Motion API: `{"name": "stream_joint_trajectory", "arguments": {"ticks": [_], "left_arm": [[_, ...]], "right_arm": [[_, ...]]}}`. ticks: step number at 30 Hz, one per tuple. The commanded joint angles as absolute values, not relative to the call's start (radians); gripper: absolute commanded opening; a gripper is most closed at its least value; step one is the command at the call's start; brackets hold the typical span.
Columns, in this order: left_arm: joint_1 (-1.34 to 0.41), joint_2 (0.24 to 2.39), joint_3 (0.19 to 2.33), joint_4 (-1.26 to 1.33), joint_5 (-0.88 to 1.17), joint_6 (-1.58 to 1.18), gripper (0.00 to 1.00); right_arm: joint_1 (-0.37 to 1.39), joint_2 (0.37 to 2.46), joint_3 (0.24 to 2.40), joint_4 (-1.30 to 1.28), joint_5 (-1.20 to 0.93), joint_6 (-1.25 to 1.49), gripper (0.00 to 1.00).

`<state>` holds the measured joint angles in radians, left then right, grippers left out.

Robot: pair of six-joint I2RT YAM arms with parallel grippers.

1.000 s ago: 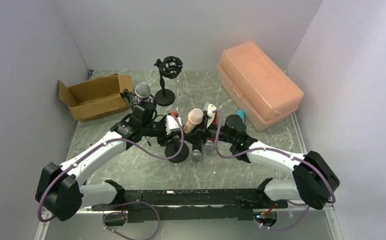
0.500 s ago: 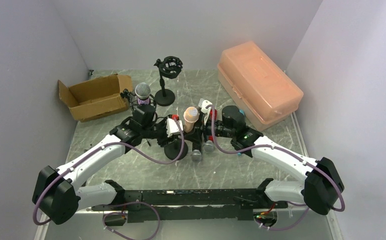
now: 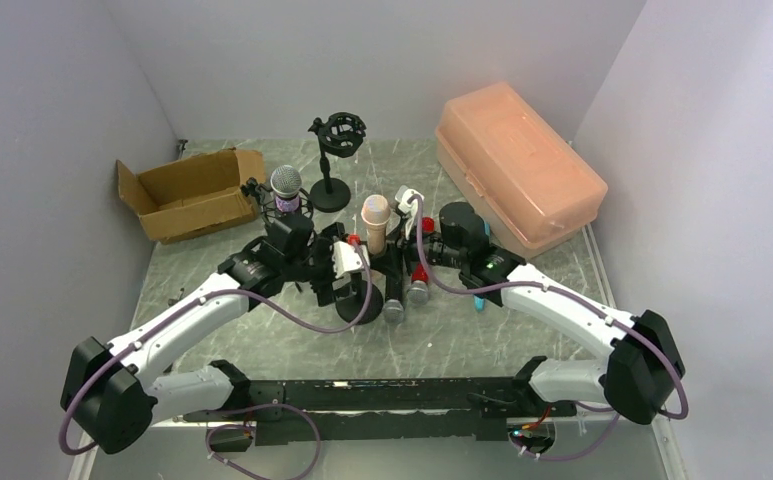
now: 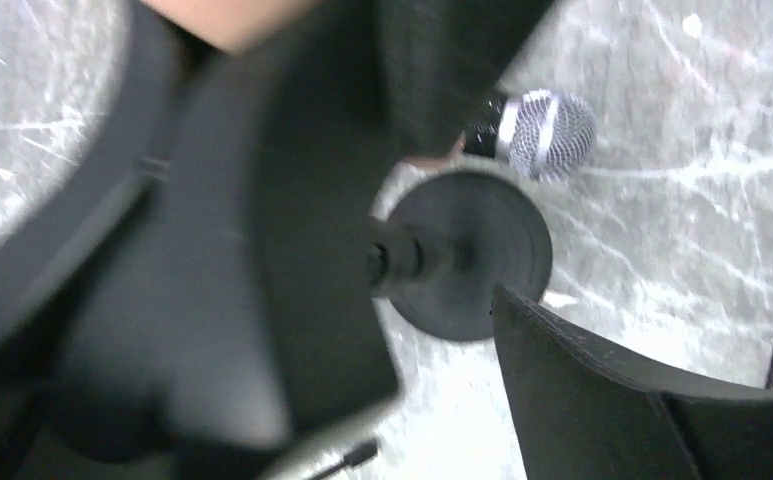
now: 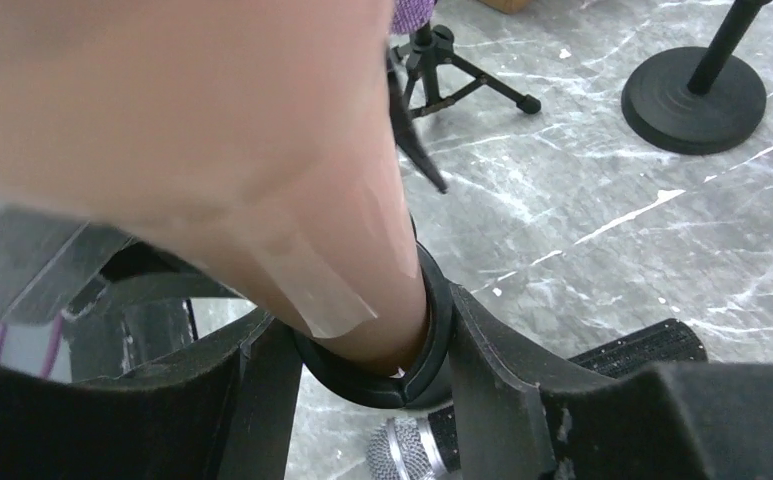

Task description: Attach the microphones to the stand

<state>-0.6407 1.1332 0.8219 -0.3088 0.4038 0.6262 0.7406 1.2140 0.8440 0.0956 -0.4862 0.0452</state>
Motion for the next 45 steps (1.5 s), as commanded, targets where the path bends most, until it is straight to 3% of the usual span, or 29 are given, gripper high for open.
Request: {"name": "stream_joint_trajectory", "arguments": {"ticks": [1,5,18,29,35,45], "left_arm": [[-0.638,1.072,0.912,-0.532,0.394,0.650,1.00],[-0.636,1.033,1.019,-0.713,0.443,0.589,0.99],[-0.617,1.037,1.440,-1.068,0.255,0.535,0.99],[-0.616,1.060,1.574,-1.112,0.154,0.502,0.99],[-0.608,1.091,1.694,-1.178,0.134,0.485,0.99],[-0.526,1.127,1.711,-1.159,0.164,0.413,0.99]], "right_arm": [[0.750,1.248,0.909,0.131,-0.403,0.148,0.00],[0.759,1.267,0.928,0.159,-0.344,0.169,0.00],[0.747,1.373,1.126,0.216,-0.089,0.078,0.00],[0.644,1.560,1.199,0.459,0.135,0.023,0.00],[0.540,1.632,1.242,0.467,0.183,0.009,0.00],[0.441,1.633,1.214,0.415,0.214,-0.002,0.00]]}}
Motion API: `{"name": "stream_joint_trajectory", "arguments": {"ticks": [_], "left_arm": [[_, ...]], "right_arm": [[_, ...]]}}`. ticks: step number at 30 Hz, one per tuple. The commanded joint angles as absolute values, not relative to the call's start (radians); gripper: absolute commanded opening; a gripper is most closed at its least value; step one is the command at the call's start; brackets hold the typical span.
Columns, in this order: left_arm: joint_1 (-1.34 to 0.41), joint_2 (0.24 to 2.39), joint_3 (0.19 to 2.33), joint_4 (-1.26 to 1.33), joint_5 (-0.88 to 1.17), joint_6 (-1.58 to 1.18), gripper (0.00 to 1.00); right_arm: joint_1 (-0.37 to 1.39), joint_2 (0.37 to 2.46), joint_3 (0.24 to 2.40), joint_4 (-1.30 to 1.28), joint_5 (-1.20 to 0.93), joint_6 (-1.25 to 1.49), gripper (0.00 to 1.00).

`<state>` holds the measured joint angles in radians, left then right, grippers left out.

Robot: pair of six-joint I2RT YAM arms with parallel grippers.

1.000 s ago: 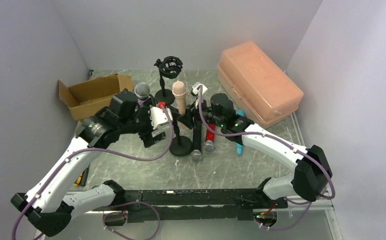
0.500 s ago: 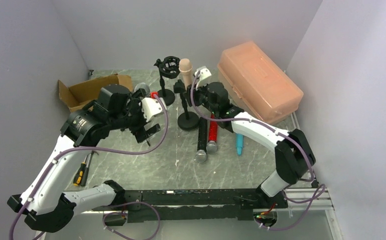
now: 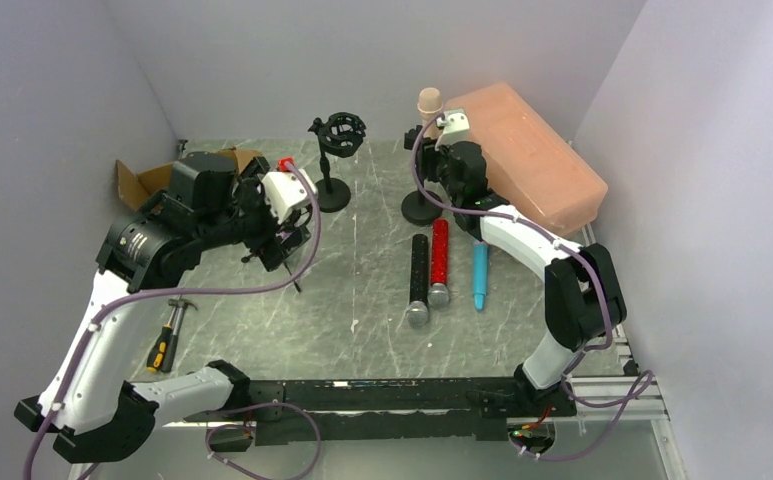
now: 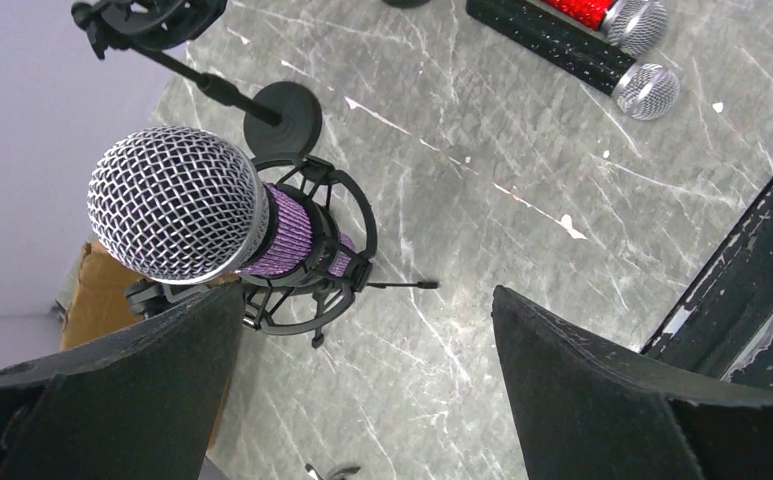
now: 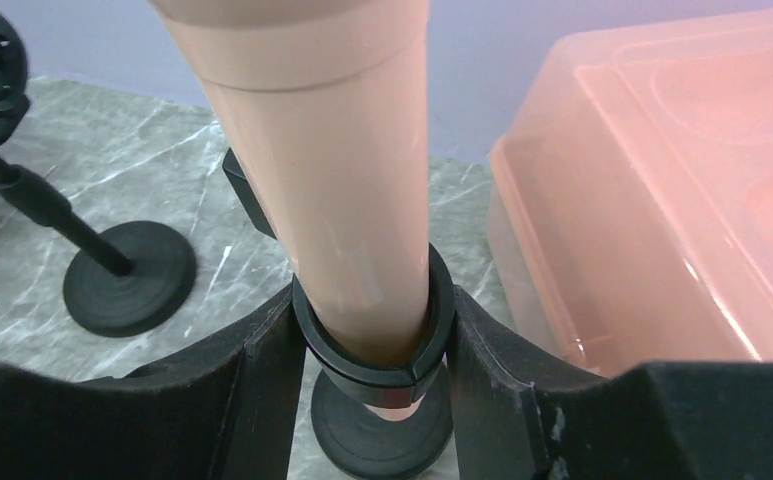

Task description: Attach the microphones to the stand

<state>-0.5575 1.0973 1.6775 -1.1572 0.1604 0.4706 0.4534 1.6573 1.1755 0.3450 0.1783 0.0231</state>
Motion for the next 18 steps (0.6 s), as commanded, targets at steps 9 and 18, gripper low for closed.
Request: {"name": "stream_joint_trajectory", "arguments": {"ticks": [9,18], "left_arm": [[-0.442,1.189,1.794,-1.161,0.180,0.370,0.99],[-0.293,1.295,1.968,-1.193,0.276,0.327,0.99]], "right_arm": [[0.444,1.506,1.101,0.381,0.266,0.139,0.86],[0.492,1.284,1.104,0.180,0.357,0.184,1.00]]}}
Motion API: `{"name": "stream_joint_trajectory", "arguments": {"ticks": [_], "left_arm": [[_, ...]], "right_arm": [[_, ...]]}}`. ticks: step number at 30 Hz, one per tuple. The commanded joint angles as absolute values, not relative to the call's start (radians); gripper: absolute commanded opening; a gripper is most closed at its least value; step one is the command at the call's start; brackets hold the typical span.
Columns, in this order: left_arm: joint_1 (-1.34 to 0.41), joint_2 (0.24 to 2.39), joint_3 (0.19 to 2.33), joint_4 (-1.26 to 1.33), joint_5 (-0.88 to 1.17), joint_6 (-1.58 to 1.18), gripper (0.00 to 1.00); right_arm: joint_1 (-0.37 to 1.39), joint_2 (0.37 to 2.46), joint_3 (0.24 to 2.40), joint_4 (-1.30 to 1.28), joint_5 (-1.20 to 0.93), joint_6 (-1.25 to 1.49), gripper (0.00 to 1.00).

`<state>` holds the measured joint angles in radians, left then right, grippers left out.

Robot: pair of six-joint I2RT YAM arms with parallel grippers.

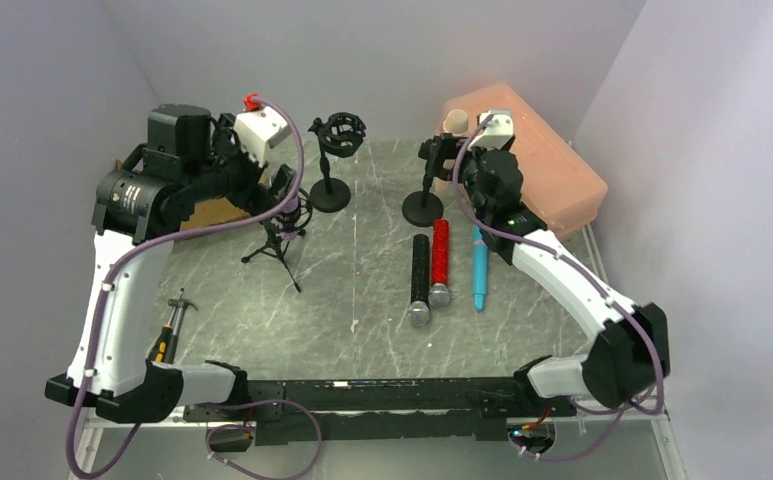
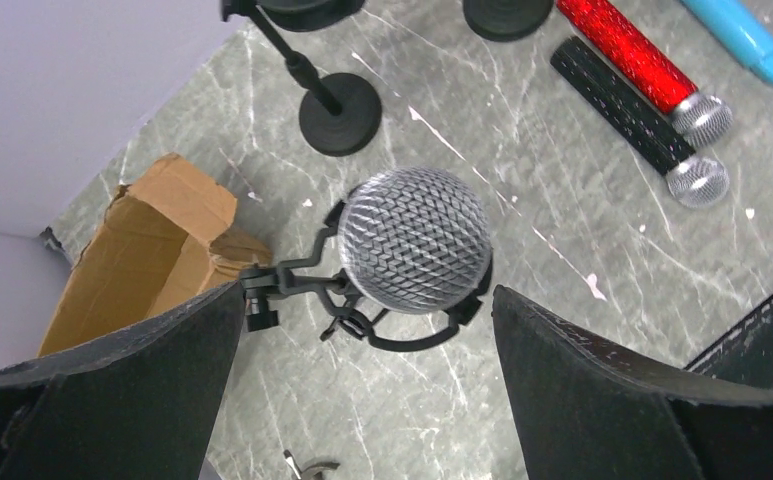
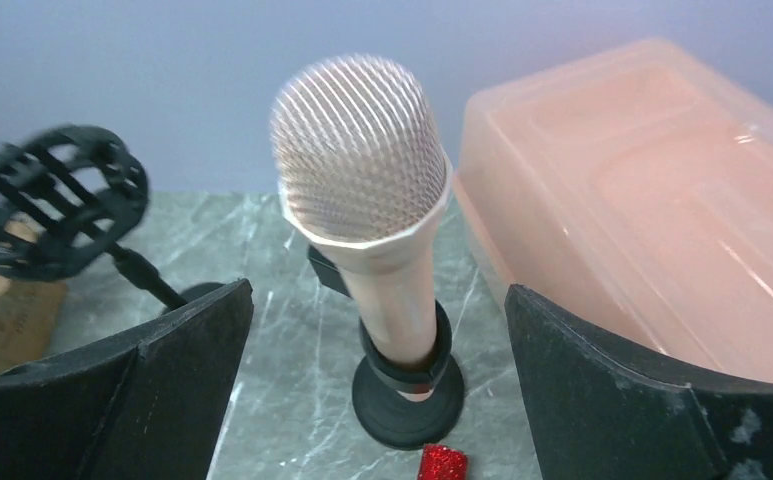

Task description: Attach the microphones to the stand

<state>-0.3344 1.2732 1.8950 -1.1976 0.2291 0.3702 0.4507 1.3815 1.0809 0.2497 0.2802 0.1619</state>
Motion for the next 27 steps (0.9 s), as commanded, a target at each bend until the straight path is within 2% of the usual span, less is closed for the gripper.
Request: {"name": "stream_joint_trajectory", "arguments": {"ticks": [1,7,11,16,21,27], "left_arm": [[-0.282,1.305,1.980,-1.191,0.275,0.328,0.99],[-0.211,1.341,2.013,-1.179,0.330,0.317,0.99],[-0.200,1.345,2.038,-1.164,0.336,0.307,0.99],[-0.196,1.304,2.016,-1.158,0.375,0.299,0.99],[-0.196,1.250,1.999,-1.165,0.424,0.281,0.99],[-0.195,1.216,2.037,-1.182,0.397,0.268,0.99]], "right_arm": [[0.509,1.269,1.116,0.149,0.387,0.182,1.00],[0.617,1.211,1.227,0.086,0.555,0.093,1.00],[0.762,1.322,1.444,-0.011,0.630,-0.035,1.00],[0.849,1.455,1.641,-0.197,0.625,-0.035,1.00],[0.882,1.460,1.607,-0.333,0.732,0.093,0.98],[0.871,1.327,1.380,-0.473,0.752,0.337,0.95]]}}
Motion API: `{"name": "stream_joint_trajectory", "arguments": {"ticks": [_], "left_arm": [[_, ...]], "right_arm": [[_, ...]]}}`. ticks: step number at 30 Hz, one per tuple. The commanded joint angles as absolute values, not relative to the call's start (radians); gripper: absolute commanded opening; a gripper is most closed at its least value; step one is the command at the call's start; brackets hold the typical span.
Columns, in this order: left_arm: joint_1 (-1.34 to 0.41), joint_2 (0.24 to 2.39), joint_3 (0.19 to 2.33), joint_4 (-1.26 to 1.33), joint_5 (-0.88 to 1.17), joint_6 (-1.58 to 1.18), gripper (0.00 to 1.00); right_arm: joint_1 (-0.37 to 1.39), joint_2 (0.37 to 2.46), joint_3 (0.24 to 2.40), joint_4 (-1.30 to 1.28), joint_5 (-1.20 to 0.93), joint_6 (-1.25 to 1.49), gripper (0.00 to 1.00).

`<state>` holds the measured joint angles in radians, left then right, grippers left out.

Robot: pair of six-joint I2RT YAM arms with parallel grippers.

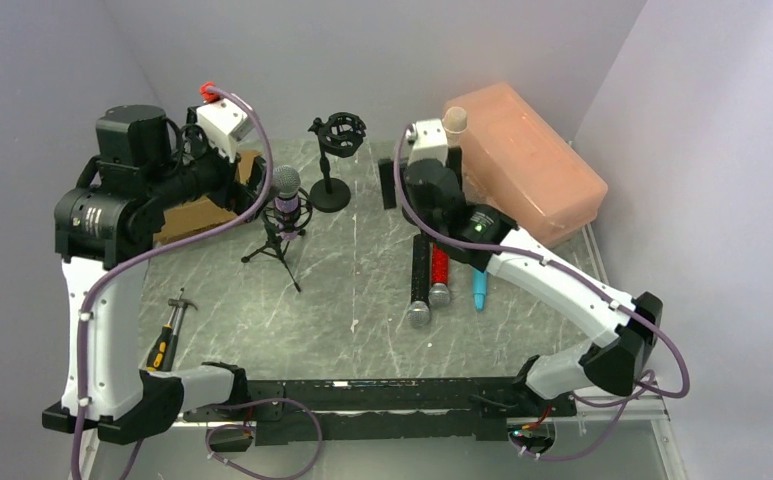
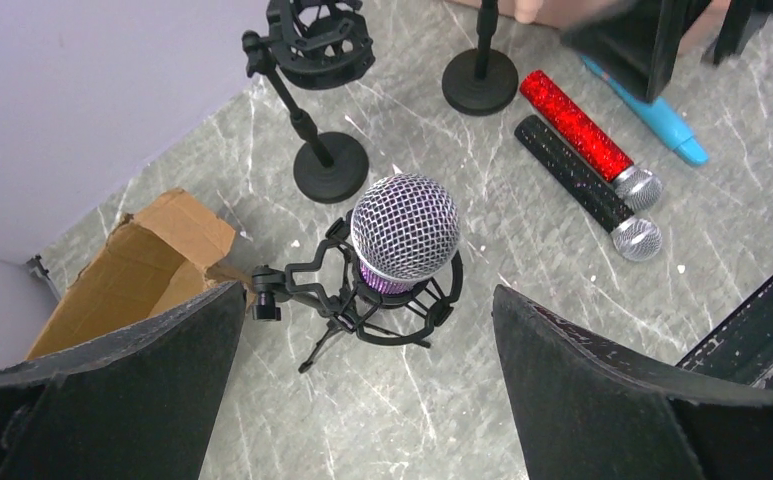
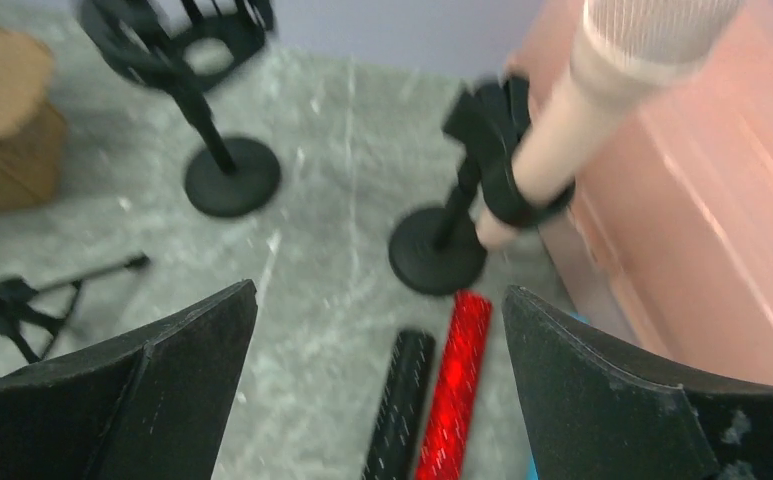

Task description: Attach the microphones to the stand

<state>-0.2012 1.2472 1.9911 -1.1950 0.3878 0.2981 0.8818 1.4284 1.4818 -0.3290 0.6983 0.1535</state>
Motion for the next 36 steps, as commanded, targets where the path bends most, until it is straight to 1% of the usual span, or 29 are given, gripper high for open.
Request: {"name": "stream_joint_trajectory", "arguments": {"ticks": [1,4,6,8,9,11,12,14,16,19,21,25,29,33,36], "left_arm": [[-0.195,1.216,2.042,-1.181,0.395,0.263,0.99],[-0.194,1.230,2.077,-1.190,0.387,0.246,1.00],[-0.193,1.238,2.086,-1.188,0.374,0.240,0.99],[-0.191,1.245,2.089,-1.186,0.371,0.243,0.99],[-0.189,1.250,2.097,-1.190,0.373,0.246,0.99],[-0.184,1.264,2.111,-1.198,0.370,0.255,0.99],[-0.181,1.267,2.111,-1.197,0.365,0.257,0.99],[-0.178,1.266,2.094,-1.186,0.339,0.265,1.00],[-0.177,1.260,2.077,-1.173,0.323,0.273,0.99],[-0.171,1.260,2.071,-1.155,0.310,0.276,1.00],[-0.165,1.275,2.092,-1.160,0.316,0.276,0.99],[-0.161,1.289,2.110,-1.155,0.320,0.269,0.99],[-0.161,1.291,2.106,-1.140,0.326,0.263,1.00],[-0.161,1.283,2.092,-1.127,0.323,0.259,0.99],[-0.161,1.267,2.062,-1.105,0.321,0.255,0.99]], "right_arm": [[0.868,1.321,1.360,-0.497,0.748,0.359,0.93],[0.858,1.321,1.334,-0.537,0.740,0.398,0.90],[0.852,1.321,1.323,-0.417,0.668,0.306,0.90],[0.835,1.371,1.393,-0.326,0.586,0.217,0.89],[0.813,1.420,1.455,-0.313,0.504,0.181,0.89],[0.761,1.544,1.622,-0.344,0.341,0.138,0.90],[0.743,1.620,1.765,-0.399,0.248,0.108,0.88],[0.721,1.789,1.992,-0.502,0.135,0.045,0.87],[0.719,1.930,2.212,-0.606,0.074,-0.023,0.85],[0.715,2.118,2.492,-0.724,0.046,-0.073,0.82],[0.712,2.136,2.498,-0.697,0.018,-0.079,0.82],[0.712,2.091,2.364,-0.596,-0.028,-0.081,0.82],[0.712,2.114,2.364,-0.591,-0.017,-0.080,0.81],[0.712,2.139,2.354,-0.575,-0.014,-0.090,0.78],[0.712,2.165,2.359,-0.558,-0.011,-0.096,0.73]]}}
